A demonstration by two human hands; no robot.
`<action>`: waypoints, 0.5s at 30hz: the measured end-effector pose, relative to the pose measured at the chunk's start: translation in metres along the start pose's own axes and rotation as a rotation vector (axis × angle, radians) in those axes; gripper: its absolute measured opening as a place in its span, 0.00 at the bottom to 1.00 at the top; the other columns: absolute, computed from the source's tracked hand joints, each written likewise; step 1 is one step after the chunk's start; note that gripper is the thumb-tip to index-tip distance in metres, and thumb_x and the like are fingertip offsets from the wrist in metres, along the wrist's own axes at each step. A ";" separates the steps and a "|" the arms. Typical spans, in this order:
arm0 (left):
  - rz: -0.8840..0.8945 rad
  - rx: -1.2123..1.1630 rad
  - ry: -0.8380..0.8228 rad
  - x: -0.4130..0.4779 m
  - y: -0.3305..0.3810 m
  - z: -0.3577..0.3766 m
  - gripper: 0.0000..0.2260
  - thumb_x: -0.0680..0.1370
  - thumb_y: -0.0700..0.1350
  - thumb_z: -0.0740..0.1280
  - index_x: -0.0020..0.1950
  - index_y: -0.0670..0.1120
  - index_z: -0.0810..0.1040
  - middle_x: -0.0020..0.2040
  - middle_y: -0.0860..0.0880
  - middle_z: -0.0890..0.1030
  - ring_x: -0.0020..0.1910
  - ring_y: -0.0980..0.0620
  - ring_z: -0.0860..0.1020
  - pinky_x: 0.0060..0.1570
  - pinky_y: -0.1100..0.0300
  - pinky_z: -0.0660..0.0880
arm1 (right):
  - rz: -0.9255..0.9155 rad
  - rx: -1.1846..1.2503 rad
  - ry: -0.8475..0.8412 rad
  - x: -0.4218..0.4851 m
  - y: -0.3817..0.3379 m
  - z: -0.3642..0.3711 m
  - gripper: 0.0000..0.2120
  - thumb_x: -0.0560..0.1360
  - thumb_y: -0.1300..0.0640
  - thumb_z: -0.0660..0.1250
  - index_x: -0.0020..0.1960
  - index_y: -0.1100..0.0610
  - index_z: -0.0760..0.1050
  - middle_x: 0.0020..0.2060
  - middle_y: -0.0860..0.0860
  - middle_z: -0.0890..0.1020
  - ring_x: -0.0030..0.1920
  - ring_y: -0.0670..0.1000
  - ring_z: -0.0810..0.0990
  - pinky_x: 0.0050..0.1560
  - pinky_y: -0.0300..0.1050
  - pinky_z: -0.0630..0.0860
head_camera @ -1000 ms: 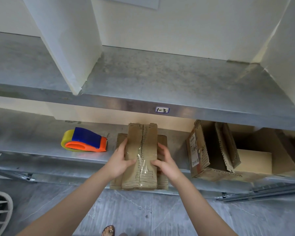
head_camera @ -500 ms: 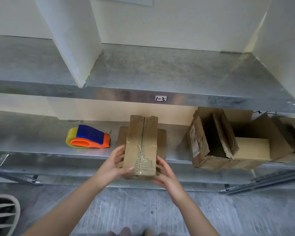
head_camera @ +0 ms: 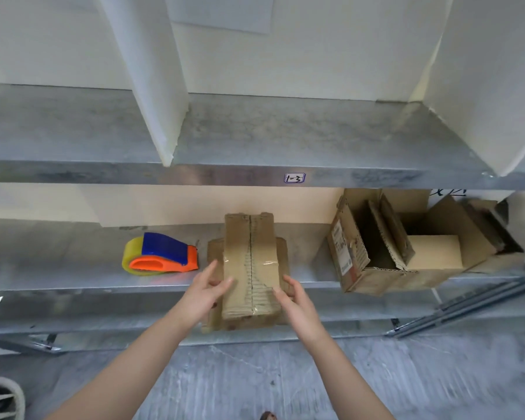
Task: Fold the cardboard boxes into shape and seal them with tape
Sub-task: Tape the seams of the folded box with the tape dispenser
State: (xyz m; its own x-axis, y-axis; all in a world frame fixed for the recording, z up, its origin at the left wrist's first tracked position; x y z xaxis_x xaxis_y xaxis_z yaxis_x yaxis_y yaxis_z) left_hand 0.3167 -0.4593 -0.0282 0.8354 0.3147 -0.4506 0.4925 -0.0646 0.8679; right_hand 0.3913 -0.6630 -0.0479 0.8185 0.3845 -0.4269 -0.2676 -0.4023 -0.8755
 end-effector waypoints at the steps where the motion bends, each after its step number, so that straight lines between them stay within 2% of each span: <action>1: 0.016 0.018 0.000 0.000 0.001 -0.001 0.32 0.75 0.54 0.70 0.75 0.55 0.60 0.64 0.46 0.70 0.60 0.51 0.75 0.56 0.59 0.72 | -0.011 -0.046 0.014 0.002 -0.001 0.000 0.32 0.69 0.33 0.67 0.70 0.42 0.67 0.59 0.46 0.78 0.58 0.45 0.78 0.60 0.46 0.74; 2: 0.028 -0.014 -0.008 0.001 0.001 -0.002 0.28 0.76 0.48 0.71 0.73 0.54 0.64 0.64 0.46 0.71 0.59 0.51 0.75 0.56 0.59 0.73 | -0.017 -0.078 0.016 0.003 -0.002 0.000 0.34 0.66 0.34 0.69 0.69 0.43 0.67 0.59 0.48 0.78 0.57 0.45 0.78 0.61 0.47 0.75; 4: 0.036 -0.124 -0.072 0.001 0.004 -0.003 0.24 0.75 0.36 0.71 0.67 0.51 0.69 0.65 0.48 0.72 0.62 0.51 0.76 0.54 0.58 0.77 | -0.032 -0.035 0.005 0.003 -0.008 -0.001 0.28 0.67 0.48 0.72 0.65 0.47 0.70 0.59 0.49 0.78 0.56 0.46 0.79 0.58 0.48 0.78; 6: 0.079 -0.154 -0.103 -0.002 0.012 -0.005 0.26 0.73 0.30 0.70 0.63 0.51 0.68 0.64 0.50 0.73 0.64 0.50 0.74 0.49 0.58 0.77 | -0.048 0.033 -0.010 0.000 -0.014 -0.005 0.23 0.69 0.59 0.73 0.61 0.50 0.70 0.58 0.48 0.79 0.58 0.48 0.79 0.56 0.48 0.79; 7: 0.100 -0.160 -0.090 -0.004 0.016 -0.005 0.27 0.72 0.31 0.71 0.63 0.52 0.67 0.63 0.51 0.73 0.63 0.50 0.74 0.48 0.58 0.77 | -0.069 0.046 0.000 -0.001 -0.018 -0.008 0.23 0.68 0.60 0.74 0.60 0.51 0.69 0.57 0.47 0.79 0.59 0.48 0.79 0.56 0.47 0.79; 9: 0.130 -0.185 -0.052 -0.008 0.030 -0.007 0.32 0.71 0.39 0.75 0.68 0.57 0.63 0.62 0.51 0.72 0.60 0.52 0.76 0.49 0.57 0.77 | -0.146 0.063 0.030 -0.005 -0.028 -0.012 0.27 0.68 0.60 0.76 0.62 0.50 0.68 0.58 0.45 0.78 0.61 0.47 0.77 0.58 0.44 0.76; 12: 0.239 -0.124 -0.049 -0.013 0.054 -0.009 0.39 0.67 0.57 0.77 0.70 0.71 0.59 0.65 0.52 0.68 0.63 0.51 0.73 0.59 0.48 0.75 | -0.276 -0.026 0.073 -0.009 -0.047 -0.017 0.40 0.67 0.59 0.76 0.73 0.44 0.62 0.63 0.39 0.70 0.63 0.40 0.72 0.62 0.40 0.70; 13: 0.272 -0.102 -0.047 -0.013 0.061 -0.010 0.39 0.65 0.59 0.78 0.70 0.71 0.60 0.67 0.52 0.67 0.65 0.50 0.72 0.61 0.46 0.74 | -0.311 -0.038 0.084 -0.010 -0.053 -0.019 0.41 0.67 0.59 0.76 0.73 0.42 0.62 0.63 0.38 0.70 0.63 0.39 0.72 0.62 0.39 0.70; 15: 0.310 -0.126 -0.055 -0.015 0.073 -0.014 0.39 0.65 0.58 0.78 0.70 0.66 0.61 0.67 0.56 0.68 0.66 0.50 0.72 0.63 0.44 0.73 | -0.366 -0.007 0.086 -0.013 -0.065 -0.024 0.38 0.65 0.59 0.75 0.71 0.43 0.65 0.63 0.39 0.73 0.63 0.39 0.73 0.62 0.42 0.73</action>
State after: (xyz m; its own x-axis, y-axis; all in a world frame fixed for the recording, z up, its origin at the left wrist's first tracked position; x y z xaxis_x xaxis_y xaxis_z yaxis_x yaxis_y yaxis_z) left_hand 0.3362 -0.4553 0.0448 0.9542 0.2470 -0.1688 0.1819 -0.0311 0.9828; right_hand 0.4097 -0.6617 0.0201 0.8991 0.4329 -0.0653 0.0537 -0.2572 -0.9649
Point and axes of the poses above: each hand's wrist, its own x-axis towards the middle knuckle, its own z-axis out of the palm, y = z × x, the point moved 2 cm from there along x, towards the middle knuckle
